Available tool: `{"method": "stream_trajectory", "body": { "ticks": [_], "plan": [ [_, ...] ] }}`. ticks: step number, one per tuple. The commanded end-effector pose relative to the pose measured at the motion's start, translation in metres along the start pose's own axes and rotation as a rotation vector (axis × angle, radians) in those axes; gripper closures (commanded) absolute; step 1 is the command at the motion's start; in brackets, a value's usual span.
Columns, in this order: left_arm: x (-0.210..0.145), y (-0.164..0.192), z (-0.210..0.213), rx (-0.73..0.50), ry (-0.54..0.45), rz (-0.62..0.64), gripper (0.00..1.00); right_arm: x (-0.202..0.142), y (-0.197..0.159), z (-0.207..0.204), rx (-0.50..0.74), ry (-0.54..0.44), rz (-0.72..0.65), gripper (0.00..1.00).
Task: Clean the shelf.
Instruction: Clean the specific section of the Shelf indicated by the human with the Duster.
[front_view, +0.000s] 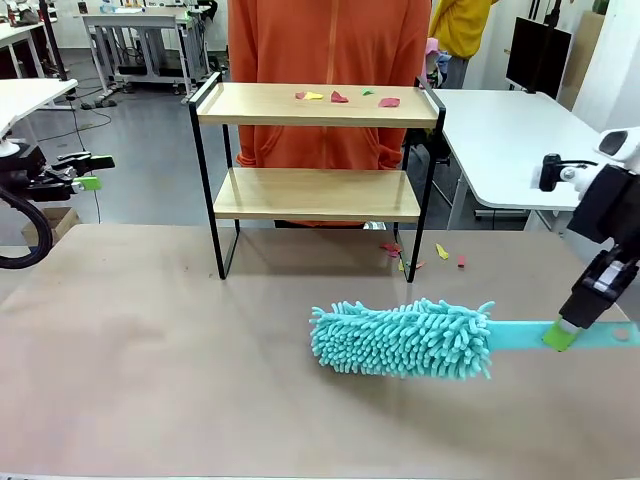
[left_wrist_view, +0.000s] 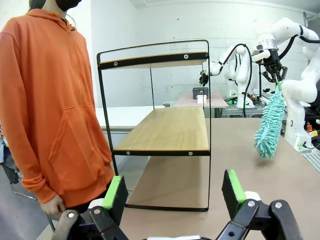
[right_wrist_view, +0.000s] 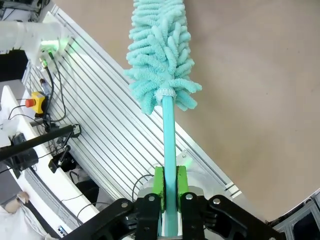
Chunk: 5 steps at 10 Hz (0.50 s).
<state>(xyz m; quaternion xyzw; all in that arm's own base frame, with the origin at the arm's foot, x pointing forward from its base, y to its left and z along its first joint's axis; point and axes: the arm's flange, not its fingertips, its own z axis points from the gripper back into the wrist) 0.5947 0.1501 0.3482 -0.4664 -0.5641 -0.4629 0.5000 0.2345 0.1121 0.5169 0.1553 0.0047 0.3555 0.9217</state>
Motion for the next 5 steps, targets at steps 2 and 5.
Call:
{"method": "stream_trajectory", "body": {
  "ticks": [2, 5],
  "plan": [
    [0.0035, -0.0025, -0.0009, -0.003, 0.001, -0.002, 0.00, -0.0059, 0.0077, 0.0090, -0.003, -0.029, 0.020, 0.87],
    [0.0035, -0.0025, -0.0009, -0.003, 0.001, -0.002, 0.00, -0.0059, 0.0077, 0.0090, -0.003, -0.029, 0.020, 0.87]
  ]
}}
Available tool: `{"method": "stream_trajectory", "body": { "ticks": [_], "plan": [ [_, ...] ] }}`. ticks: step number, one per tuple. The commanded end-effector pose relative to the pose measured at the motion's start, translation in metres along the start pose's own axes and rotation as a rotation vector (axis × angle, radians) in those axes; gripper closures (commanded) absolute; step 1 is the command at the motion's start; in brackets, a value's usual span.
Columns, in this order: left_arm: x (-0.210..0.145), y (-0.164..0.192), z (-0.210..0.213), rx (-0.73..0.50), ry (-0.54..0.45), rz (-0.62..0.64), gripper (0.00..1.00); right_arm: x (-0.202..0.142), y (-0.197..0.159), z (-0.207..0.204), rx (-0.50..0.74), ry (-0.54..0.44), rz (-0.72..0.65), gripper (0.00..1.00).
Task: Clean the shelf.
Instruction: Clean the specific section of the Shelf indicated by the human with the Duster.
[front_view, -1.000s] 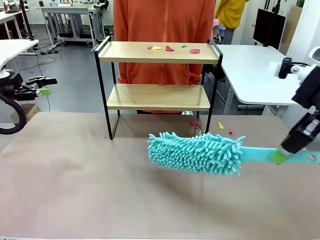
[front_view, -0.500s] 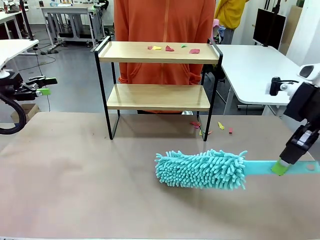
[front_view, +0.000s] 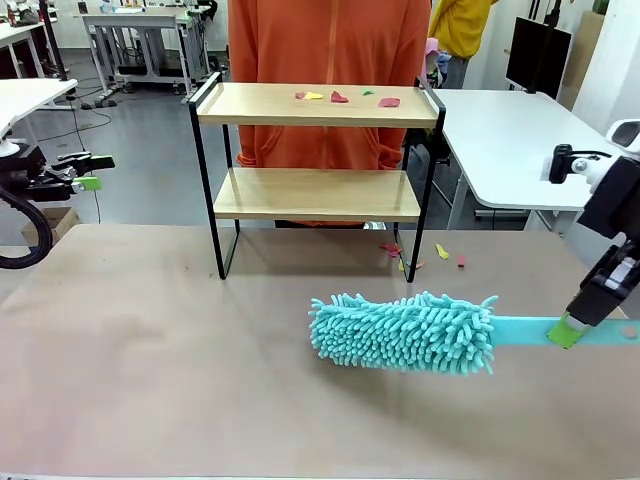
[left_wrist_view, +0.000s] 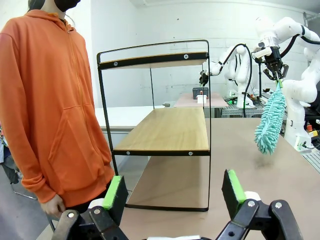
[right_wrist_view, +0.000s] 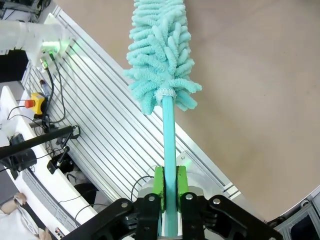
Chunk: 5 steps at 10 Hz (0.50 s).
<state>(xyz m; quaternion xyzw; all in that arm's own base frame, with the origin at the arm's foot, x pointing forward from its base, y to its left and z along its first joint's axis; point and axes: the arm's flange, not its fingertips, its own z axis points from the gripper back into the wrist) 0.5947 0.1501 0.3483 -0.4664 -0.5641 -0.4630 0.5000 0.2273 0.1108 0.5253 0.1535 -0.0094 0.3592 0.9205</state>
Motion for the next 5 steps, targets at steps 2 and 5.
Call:
{"method": "stream_trajectory", "body": {
  "ticks": [2, 5],
  "plan": [
    [0.0035, -0.0025, -0.0009, -0.003, 0.001, -0.002, 0.00, -0.0004, 0.0013, 0.0015, 0.010, -0.006, 0.007, 0.87],
    [0.0035, -0.0025, -0.0009, -0.003, 0.001, -0.002, 0.00, -0.0004, 0.0013, 0.0015, 0.010, -0.006, 0.007, 0.87]
  ]
}}
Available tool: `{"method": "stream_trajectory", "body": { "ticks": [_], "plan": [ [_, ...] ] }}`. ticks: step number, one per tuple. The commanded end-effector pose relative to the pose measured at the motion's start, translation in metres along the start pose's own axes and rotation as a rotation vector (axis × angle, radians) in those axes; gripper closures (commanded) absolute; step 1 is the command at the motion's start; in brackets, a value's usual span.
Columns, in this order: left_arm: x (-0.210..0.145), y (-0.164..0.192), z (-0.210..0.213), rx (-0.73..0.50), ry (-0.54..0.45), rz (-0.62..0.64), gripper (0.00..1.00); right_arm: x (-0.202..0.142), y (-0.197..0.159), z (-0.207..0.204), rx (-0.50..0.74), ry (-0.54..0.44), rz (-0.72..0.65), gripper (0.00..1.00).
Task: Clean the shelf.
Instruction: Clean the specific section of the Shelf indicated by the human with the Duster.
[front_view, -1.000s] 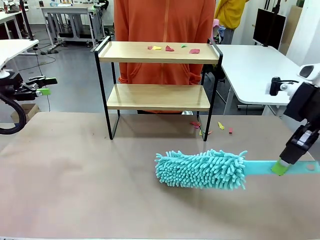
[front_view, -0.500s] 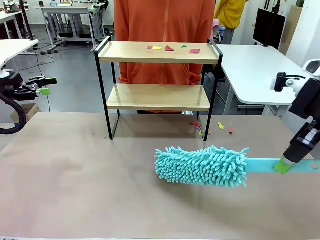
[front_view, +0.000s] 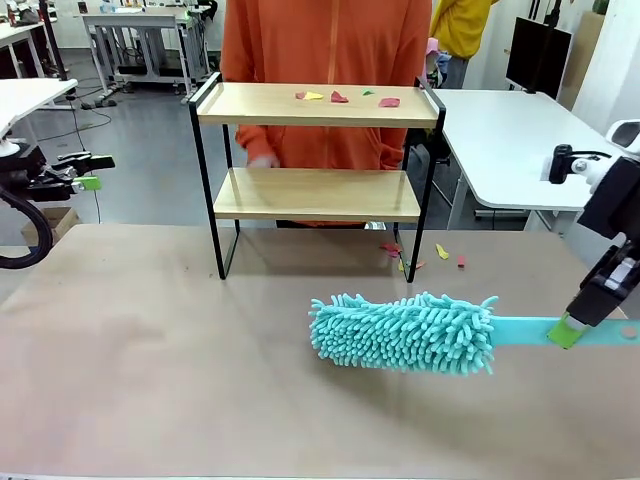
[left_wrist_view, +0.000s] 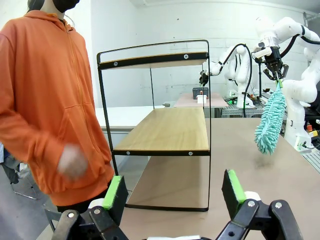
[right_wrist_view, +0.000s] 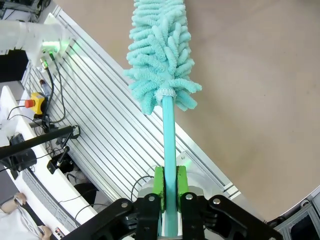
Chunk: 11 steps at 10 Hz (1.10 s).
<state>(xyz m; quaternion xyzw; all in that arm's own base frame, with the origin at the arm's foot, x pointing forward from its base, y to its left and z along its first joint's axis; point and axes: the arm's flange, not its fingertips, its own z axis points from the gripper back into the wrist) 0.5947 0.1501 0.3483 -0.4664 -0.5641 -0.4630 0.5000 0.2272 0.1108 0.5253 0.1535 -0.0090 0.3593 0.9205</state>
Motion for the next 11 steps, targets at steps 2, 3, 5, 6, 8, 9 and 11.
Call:
{"method": "stream_trajectory", "body": {
  "ticks": [2, 3, 5, 6, 8, 9, 11],
  "plan": [
    [0.0035, -0.0025, -0.0009, -0.003, 0.001, -0.002, 0.00, -0.0004, 0.0013, 0.0016, 0.009, -0.007, 0.007, 0.87],
    [0.0035, -0.0025, -0.0009, -0.003, 0.001, -0.002, 0.00, -0.0004, 0.0013, 0.0016, 0.009, -0.007, 0.007, 0.87],
    [0.0035, -0.0025, -0.0009, -0.003, 0.001, -0.002, 0.00, -0.0004, 0.0013, 0.0016, 0.009, -0.007, 0.007, 0.87],
    [0.0035, -0.0025, -0.0009, -0.003, 0.001, -0.002, 0.00, -0.0004, 0.0013, 0.0016, 0.009, -0.007, 0.007, 0.87],
    [0.0035, -0.0025, -0.0009, -0.003, 0.001, -0.002, 0.00, -0.0004, 0.0013, 0.0016, 0.009, -0.007, 0.007, 0.87],
    [0.0035, -0.0025, -0.0009, -0.003, 0.001, -0.002, 0.00, -0.0004, 0.0013, 0.0016, 0.009, -0.007, 0.007, 0.87],
    [0.0035, -0.0025, -0.0009, -0.003, 0.001, -0.002, 0.00, -0.0004, 0.0013, 0.0016, 0.009, -0.007, 0.007, 0.87]
  ]
}}
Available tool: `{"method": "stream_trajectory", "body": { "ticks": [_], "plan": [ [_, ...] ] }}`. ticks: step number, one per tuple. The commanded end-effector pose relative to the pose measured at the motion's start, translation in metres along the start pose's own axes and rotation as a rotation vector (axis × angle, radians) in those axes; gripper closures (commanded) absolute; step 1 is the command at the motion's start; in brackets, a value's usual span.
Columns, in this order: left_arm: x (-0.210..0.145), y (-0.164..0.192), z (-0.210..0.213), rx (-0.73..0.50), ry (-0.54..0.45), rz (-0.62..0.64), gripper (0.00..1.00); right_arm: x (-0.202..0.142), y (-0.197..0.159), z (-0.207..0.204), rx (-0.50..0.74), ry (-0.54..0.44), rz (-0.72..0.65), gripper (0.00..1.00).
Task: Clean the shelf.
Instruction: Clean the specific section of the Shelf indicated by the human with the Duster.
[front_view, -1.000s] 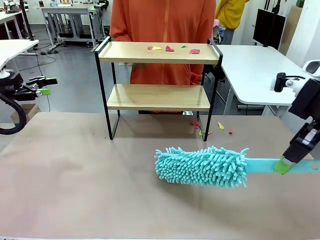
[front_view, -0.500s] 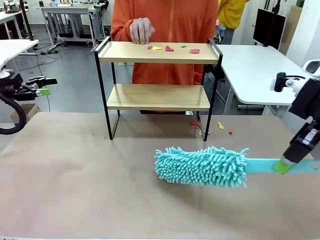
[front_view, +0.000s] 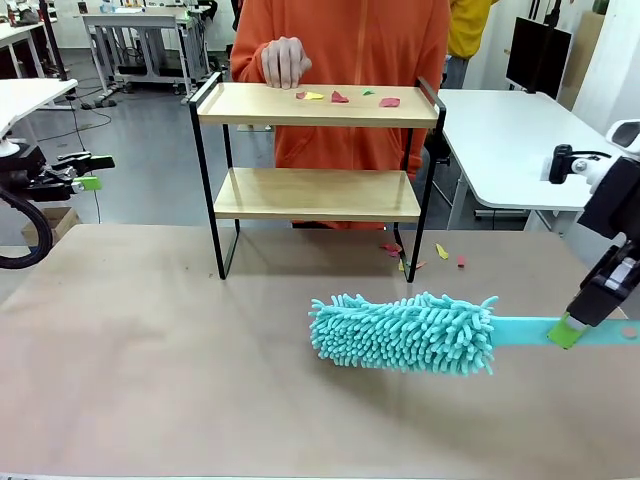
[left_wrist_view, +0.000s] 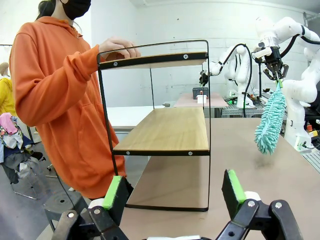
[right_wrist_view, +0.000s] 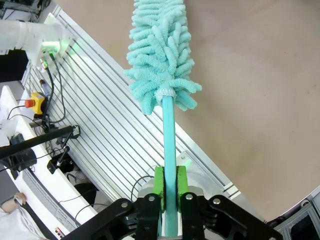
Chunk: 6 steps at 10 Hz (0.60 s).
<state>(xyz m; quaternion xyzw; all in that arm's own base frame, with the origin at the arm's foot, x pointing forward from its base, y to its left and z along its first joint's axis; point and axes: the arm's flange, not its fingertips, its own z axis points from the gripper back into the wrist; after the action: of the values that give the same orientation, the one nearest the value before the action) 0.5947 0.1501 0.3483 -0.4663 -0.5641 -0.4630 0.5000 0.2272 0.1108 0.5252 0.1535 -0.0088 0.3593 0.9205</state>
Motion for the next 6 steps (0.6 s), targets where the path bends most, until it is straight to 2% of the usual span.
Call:
{"method": "stream_trajectory", "body": {
  "ticks": [1, 4, 6],
  "plan": [
    [0.003, -0.003, -0.001, -0.003, 0.001, -0.002, 0.00, 0.000, 0.001, 0.002, 0.009, -0.007, 0.007, 0.87],
    [0.003, -0.003, -0.001, -0.003, 0.001, -0.002, 0.00, 0.000, 0.000, 0.000, 0.000, 0.000, 0.000, 0.87],
    [0.003, -0.003, -0.001, -0.003, 0.001, -0.002, 0.00, 0.012, 0.023, 0.027, 0.107, -0.142, -0.030, 0.87]
  ]
}}
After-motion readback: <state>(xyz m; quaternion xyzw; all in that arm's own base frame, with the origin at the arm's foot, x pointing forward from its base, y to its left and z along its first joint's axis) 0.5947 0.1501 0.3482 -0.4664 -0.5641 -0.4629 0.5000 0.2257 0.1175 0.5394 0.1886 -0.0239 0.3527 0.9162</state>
